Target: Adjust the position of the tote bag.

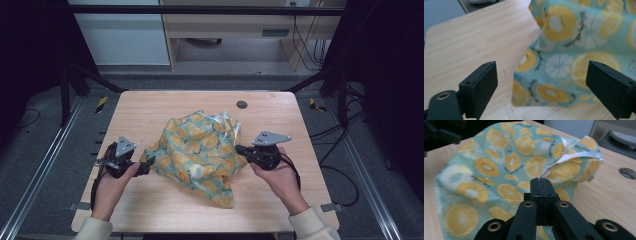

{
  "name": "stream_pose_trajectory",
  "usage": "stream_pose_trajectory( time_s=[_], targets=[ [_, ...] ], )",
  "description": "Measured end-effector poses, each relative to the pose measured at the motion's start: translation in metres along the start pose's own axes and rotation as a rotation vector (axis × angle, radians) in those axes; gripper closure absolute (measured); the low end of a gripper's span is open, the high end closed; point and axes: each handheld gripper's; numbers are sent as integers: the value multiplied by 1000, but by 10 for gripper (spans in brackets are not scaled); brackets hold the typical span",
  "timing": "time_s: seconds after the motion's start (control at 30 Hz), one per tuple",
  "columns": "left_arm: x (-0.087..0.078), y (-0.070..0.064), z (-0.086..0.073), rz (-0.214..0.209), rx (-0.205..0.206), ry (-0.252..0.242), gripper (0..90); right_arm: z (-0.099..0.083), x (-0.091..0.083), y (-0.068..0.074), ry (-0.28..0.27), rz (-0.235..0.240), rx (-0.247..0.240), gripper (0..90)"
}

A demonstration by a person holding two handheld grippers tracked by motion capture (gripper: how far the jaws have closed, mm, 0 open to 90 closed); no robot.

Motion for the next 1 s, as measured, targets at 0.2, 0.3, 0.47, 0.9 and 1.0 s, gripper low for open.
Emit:
stream_pose_trajectory(
  time_s=[0.2,0.3,0.47,0.9,1.0],
  targets=[
    [6,4,43,-22,56,10,97,2,4,11,4,25,-25,900],
    [15,8,64,-18,81,33,93,4,6,12,8,34,-32,900],
    [35,17,95,-42,92,74,93,6,6,9,-1,29,-25,900],
    [81,12,115,-63,109,202,111,5,4,-4,-19,21,10,900],
    [81,10,110,-53,111,201,266,6,4,-5,-24,19,12,900]
  ],
)
Point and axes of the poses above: each handheld gripper's, and its own axes: x roughly forward along the jaws, z roughly out of its top, y roughly to its left, and after that the axes turned 13 degrees about y, right-handed
